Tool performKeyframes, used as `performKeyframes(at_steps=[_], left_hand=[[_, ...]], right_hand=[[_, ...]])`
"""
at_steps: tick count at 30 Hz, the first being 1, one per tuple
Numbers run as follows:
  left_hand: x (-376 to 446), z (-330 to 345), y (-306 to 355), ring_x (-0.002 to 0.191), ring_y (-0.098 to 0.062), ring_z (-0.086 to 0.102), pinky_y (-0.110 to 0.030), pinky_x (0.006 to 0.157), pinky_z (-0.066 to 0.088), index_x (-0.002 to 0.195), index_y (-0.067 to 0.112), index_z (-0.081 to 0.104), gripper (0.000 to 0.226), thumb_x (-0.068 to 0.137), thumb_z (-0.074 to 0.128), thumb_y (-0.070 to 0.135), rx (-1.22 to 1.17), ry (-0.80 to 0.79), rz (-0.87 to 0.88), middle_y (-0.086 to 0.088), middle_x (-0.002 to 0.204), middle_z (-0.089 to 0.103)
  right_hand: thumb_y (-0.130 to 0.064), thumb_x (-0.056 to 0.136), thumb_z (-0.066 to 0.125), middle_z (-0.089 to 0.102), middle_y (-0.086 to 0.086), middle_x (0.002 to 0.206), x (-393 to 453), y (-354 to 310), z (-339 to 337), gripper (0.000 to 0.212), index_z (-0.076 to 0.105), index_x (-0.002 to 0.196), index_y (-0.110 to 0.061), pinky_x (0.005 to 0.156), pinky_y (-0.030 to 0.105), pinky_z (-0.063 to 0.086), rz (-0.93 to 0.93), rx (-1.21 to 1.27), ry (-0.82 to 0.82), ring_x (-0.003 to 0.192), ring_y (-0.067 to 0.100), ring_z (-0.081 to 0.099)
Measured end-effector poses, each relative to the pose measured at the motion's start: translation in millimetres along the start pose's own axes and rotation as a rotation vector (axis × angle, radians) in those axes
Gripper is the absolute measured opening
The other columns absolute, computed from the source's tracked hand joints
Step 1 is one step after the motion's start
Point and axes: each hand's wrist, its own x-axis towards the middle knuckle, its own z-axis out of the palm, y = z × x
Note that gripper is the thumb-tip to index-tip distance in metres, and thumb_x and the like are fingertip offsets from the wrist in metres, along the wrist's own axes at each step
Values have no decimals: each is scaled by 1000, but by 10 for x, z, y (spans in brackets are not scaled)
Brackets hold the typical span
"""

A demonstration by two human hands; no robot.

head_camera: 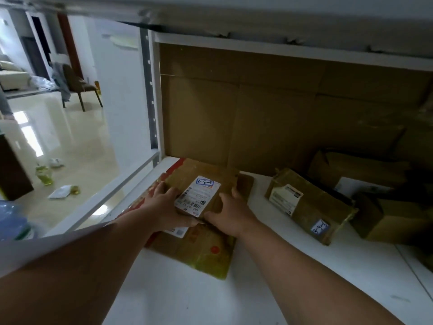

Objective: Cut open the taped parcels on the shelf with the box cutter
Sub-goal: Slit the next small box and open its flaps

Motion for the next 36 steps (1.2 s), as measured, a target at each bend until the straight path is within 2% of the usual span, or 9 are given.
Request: performKeyframes(at_steps=[4, 9, 12, 14, 18, 24, 28, 31, 36], left_hand=[[-25, 37, -94, 147, -37, 7, -61, 111, 29, 149, 48, 20, 100, 65, 67, 75, 71, 65, 27, 7, 162, -9], [-62, 184, -75, 144, -37, -2, -63, 110, 29, 153, 44, 8, 94, 78, 57, 73, 135, 142, 43, 8, 159, -4], [-81, 251, -88, 144, -38, -1, -61, 113, 27, 154, 38, 0, 94, 82, 47, 75, 194, 155, 38, 5, 158, 6], [-86, 280, -107, 146, -39, -2, -61, 113, 25, 154, 38, -4, 94, 82, 42, 78, 223, 138, 30, 4, 161, 3], [-108, 332, -83, 147, -40, 4, -58, 109, 36, 153, 39, -7, 93, 82, 37, 80, 258, 145, 8, 2, 163, 3], [-227, 429, 138, 146, -45, 4, -64, 104, 33, 143, 60, -11, 78, 82, 33, 81, 267, 129, 49, 3, 163, 1], [-267, 444, 195, 146, -43, -13, -71, 108, 12, 142, 63, -9, 68, 87, 29, 77, 285, 110, 25, 2, 163, -11], [-268, 453, 173, 147, -34, -18, -64, 113, -1, 147, 53, -11, 74, 88, 26, 76, 324, 167, 22, 3, 163, -17], [-240, 421, 174, 148, -34, -9, -60, 115, 0, 149, 49, -12, 77, 89, 30, 73, 288, 142, 22, 7, 163, -12]], right_hand=[[-62, 71, 70, 8, 0, 162, -100, 30, 30, 90, 34, 147, -29, 116, 40, 32, -45, -13, -21, 144, 24, 28], [-61, 86, 59, -14, -3, 161, -168, 99, 104, 90, 17, 156, -23, 118, 42, 25, -30, -168, -45, 148, 31, 12], [-59, 89, 54, -3, -4, 152, -224, 57, 153, 86, 13, 156, -23, 113, 42, 32, -52, -226, 33, 140, 33, 21], [-65, 85, 54, -1, -2, 153, -242, 56, 151, 96, 3, 156, -25, 112, 44, 35, -49, -257, -29, 139, 34, 25], [-85, 64, 57, -18, -5, 162, -279, 138, 111, 124, -12, 153, -34, 117, 51, 23, 1, -310, -233, 149, 34, 10], [-83, 69, 57, -26, -11, 160, -278, 416, -80, 119, -16, 152, -39, 119, 56, 5, 1, -338, -260, 151, 27, -6], [-83, 68, 54, -13, -8, 163, -331, 417, -28, 112, -8, 152, -41, 114, 58, 11, 1, -361, -162, 147, 35, 0], [-78, 72, 52, 11, -1, 156, -376, 391, 3, 98, 7, 150, -39, 111, 54, 18, -33, -384, -15, 140, 36, 18], [-72, 85, 40, 26, 2, 154, -448, 452, 16, 83, 5, 153, -39, 109, 51, 20, -52, -362, -12, 138, 32, 26]])
